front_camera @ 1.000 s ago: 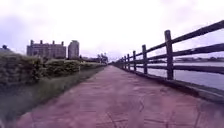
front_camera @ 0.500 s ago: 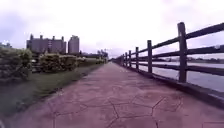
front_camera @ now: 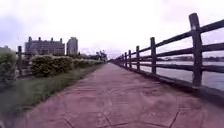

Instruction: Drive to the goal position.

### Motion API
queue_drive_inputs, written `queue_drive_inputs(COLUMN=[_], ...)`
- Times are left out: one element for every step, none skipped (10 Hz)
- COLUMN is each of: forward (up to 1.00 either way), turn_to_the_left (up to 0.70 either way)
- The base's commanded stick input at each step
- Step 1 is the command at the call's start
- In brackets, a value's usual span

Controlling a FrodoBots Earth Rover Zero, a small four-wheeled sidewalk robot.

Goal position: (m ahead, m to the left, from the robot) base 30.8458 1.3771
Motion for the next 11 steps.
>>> queue_drive_inputs(forward=[1.00,1.00,1.00,1.00,1.00,1.00,1.00,1.00,1.00,1.00,1.00], turn_to_the_left=[0.00,0.00,0.00,0.00,0.00,0.00,0.03,0.19,0.33,0.06,0.00])
